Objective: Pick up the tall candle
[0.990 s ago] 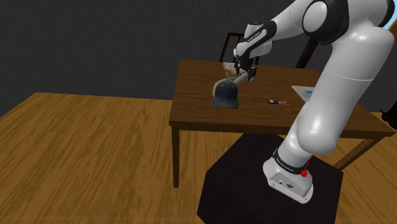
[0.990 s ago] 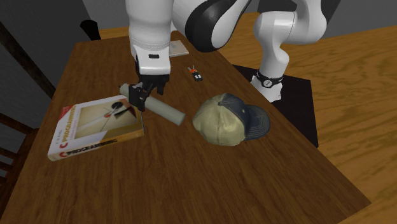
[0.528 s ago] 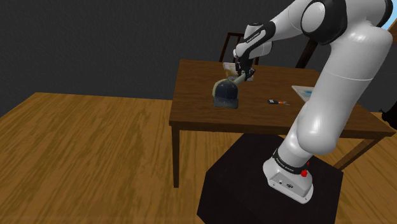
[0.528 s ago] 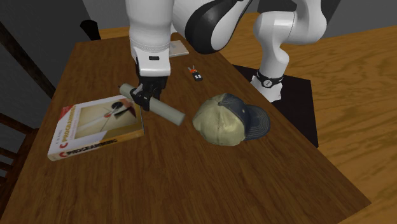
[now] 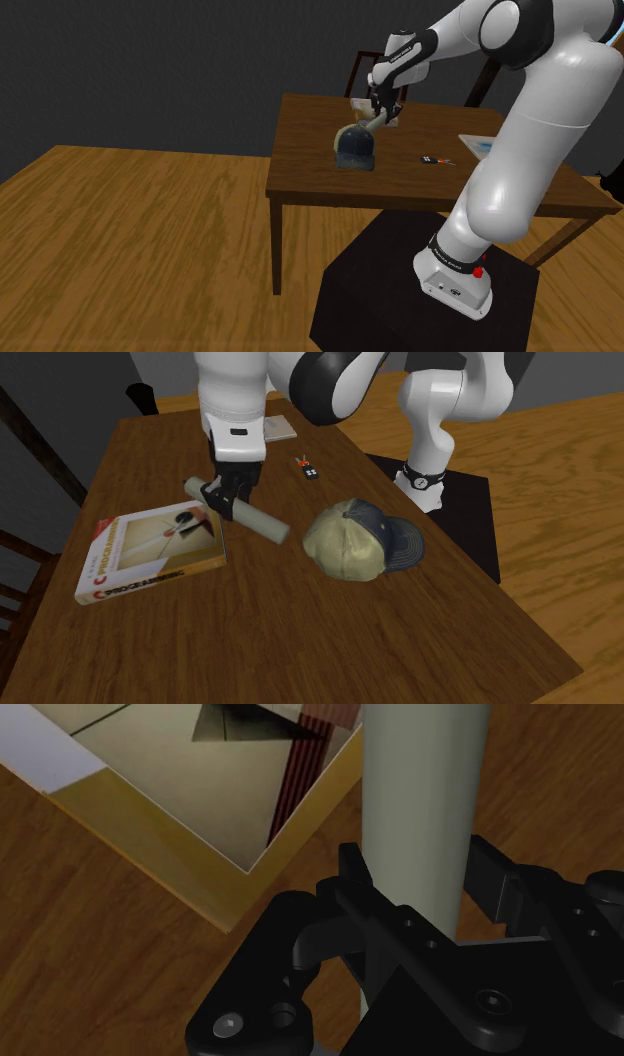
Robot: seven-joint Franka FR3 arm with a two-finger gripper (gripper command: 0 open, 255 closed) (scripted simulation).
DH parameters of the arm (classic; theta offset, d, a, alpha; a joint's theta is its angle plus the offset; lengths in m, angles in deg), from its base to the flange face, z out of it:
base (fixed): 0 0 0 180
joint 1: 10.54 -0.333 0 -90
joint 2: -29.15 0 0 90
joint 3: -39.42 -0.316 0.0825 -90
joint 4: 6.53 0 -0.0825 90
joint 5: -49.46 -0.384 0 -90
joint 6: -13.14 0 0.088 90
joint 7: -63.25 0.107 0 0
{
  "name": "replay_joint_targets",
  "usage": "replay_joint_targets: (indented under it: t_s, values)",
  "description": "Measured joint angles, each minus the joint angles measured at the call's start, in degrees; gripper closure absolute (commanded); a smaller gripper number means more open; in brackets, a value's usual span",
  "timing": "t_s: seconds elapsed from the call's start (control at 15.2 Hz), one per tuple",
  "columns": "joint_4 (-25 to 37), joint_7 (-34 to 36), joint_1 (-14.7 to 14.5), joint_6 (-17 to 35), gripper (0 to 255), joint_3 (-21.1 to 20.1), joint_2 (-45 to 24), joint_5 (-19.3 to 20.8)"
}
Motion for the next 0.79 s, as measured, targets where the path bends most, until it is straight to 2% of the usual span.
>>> replay_joint_targets:
  t_s: [0.13,0.79]
  values:
    - [0.0,1.07,-0.38,-1.53,255,0.18,1.96,1.77]
    - [4.5,2.33,-0.96,-9.24,255,-0.17,6.09,4.59]
